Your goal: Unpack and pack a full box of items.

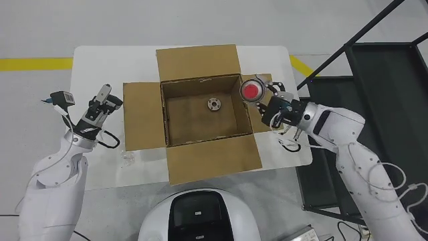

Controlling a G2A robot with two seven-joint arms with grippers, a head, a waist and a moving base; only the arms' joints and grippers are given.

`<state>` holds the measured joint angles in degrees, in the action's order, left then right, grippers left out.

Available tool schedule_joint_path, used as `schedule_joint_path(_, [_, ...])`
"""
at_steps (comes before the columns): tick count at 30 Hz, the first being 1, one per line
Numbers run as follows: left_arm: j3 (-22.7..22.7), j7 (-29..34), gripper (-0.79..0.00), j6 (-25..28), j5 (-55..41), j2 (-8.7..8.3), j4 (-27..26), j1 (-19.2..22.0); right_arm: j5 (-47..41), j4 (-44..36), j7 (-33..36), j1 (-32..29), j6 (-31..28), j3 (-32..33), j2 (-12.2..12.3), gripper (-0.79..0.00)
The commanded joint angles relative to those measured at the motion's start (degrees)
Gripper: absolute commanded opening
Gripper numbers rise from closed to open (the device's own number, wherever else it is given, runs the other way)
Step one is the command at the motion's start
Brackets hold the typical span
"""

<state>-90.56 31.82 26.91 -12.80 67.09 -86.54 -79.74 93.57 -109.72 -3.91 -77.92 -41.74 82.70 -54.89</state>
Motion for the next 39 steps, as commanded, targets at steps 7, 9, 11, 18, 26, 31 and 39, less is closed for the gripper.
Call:
schedule_joint_path(7, [0.00,0.00,0.000,0.00,0.00,0.00,0.00,0.00,2.53,4.20,18.15,16.57,-4.05,-16.88,-2.50,-0.785])
schedule_joint_path(9, [0.00,0.00,0.000,0.00,0.00,0.00,0.00,0.00,2.55,6.40,21.44,20.26,-5.62,-20.90,-3.35,-0.785])
schedule_joint_path(11, [0.00,0.00,0.000,0.00,0.00,0.00,0.00,0.00,3.33,8.72,24.92,23.78,-6.90,-24.91,-4.29,-0.785])
schedule_joint_path(18, [0.00,0.00,0.000,0.00,0.00,0.00,0.00,0.00,0.51,18.74,32.73,32.73,-7.47,-36.53,-8.32,-0.785])
schedule_joint_path(26, [0.00,0.00,0.000,0.00,0.00,0.00,0.00,0.00,0.04,30.97,39.74,39.99,-3.81,-46.86,-13.54,-0.785])
schedule_joint_path(31, [0.00,0.00,0.000,0.00,0.00,0.00,0.00,0.00,-0.24,36.97,39.97,42.89,-1.33,-51.31,-16.77,0.000])
schedule_joint_path(39, [0.00,0.00,0.000,0.00,0.00,0.00,0.00,0.00,-7.48,40.37,30.90,42.92,-2.65,-48.00,-17.43,0.000])
